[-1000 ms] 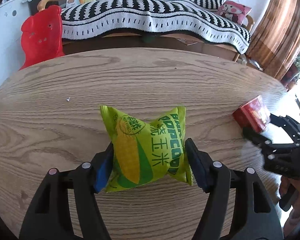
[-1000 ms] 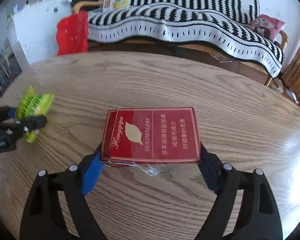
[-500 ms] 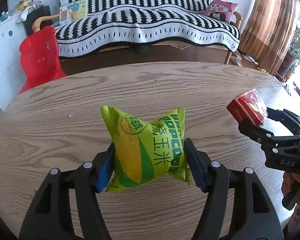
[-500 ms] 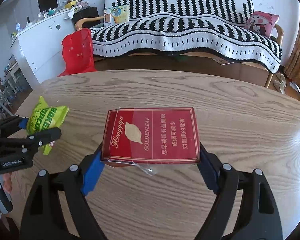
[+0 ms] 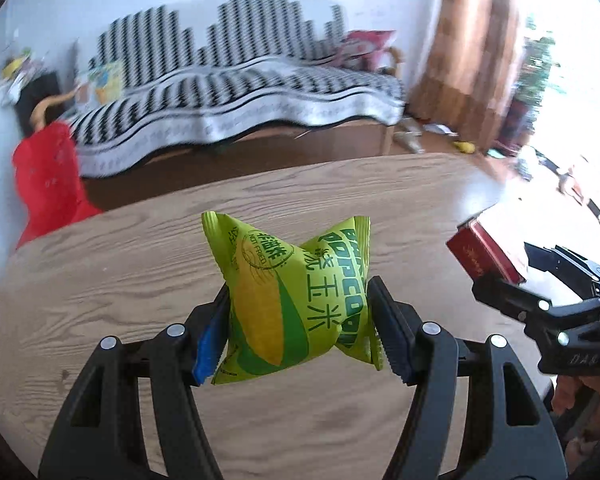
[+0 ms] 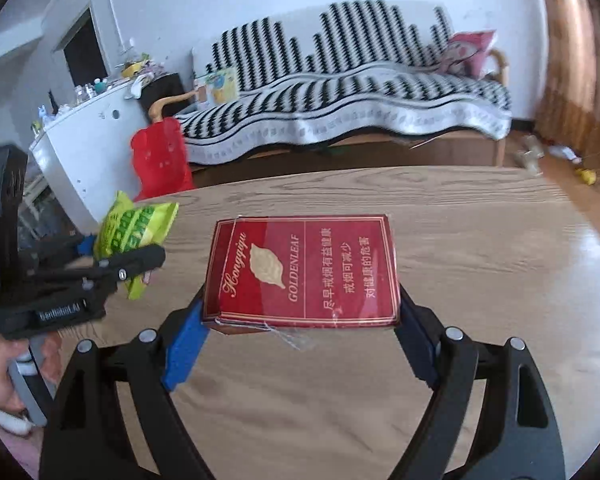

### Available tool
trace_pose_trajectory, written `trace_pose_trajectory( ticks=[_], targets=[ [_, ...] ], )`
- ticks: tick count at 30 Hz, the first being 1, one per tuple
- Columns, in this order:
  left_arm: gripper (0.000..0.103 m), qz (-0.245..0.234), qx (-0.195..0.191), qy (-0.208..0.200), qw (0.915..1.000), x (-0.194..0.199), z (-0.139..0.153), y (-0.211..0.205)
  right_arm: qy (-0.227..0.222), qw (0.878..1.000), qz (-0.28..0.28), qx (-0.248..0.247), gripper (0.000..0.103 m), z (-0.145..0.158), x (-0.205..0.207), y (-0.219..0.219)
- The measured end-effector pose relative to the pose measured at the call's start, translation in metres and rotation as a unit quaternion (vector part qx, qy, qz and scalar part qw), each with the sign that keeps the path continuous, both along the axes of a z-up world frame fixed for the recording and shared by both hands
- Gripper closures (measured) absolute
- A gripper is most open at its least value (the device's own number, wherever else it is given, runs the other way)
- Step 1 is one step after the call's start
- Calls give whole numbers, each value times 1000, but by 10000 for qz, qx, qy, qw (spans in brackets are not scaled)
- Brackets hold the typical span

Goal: Collect trash
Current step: 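Carry the box and popcorn bag to the black bin and open both tools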

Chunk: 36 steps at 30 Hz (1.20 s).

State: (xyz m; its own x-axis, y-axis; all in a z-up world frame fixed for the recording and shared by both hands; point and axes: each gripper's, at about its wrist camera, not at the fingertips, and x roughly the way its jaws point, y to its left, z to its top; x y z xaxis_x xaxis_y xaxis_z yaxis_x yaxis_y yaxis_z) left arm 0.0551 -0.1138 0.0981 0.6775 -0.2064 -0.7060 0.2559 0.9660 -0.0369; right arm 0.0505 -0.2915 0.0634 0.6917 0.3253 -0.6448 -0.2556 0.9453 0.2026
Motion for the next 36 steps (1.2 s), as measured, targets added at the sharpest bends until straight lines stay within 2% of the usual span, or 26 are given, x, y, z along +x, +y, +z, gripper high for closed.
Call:
trace_pose_trajectory(
  ticks=[6, 10, 12, 16, 20, 22, 23, 25, 26, 28, 30, 32, 36],
  targets=[
    [39, -1010, -10, 22, 9949, -58, 8, -102, -297, 9968, -683, -304, 21, 37, -92, -97],
    [39, -1794, 80, 6, 9837, -100, 15, -180, -315, 9917, -1226, -224, 21, 45, -151, -174],
    [39, -2197, 139, 68, 9755, -122, 13, -221, -260, 9884, -1489, -151, 21, 41, -180, -209],
    [39, -2807, 484, 359, 9579, -157, -12, -292, -73, 9812, -1916, 208, 21, 20, -229, -269],
    [39, -3290, 543, 1067, 9367, -182, -60, -348, 267, 9735, -2232, 427, 21, -16, -269, -312],
    [39, -3426, 565, 1379, 9276, -191, -87, -369, 590, 9670, -2379, 701, 21, -54, -287, -330],
    [39, -3572, 492, 1675, 9176, -196, -110, -379, 811, 9621, -2463, 840, 21, -80, -296, -338],
    [40, -3694, 307, 2177, 9029, -199, -144, -388, 1212, 9518, -2602, 1081, 21, -126, -308, -345],
    [41, -3687, 485, 2483, 8945, -200, -172, -390, 1474, 9431, -2681, 1301, 21, -157, -316, -348],
    [41, -3629, 1102, 2901, 8786, -201, -210, -395, 1744, 9304, -2807, 1586, 21, -192, -322, -349],
    [41, -3744, 1232, 2834, 8742, -201, -215, -401, 1914, 9154, -2956, 1949, 21, -220, -330, -353],
    [41, -3715, 1249, 2868, 8742, -197, -219, -403, 1988, 9028, -3047, 2293, 21, -236, -335, -358],
    [41, -3667, 1297, 2948, 8728, -197, -222, -406, 2007, 8966, -3093, 2454, 21, -241, -337, -365]
  ],
)
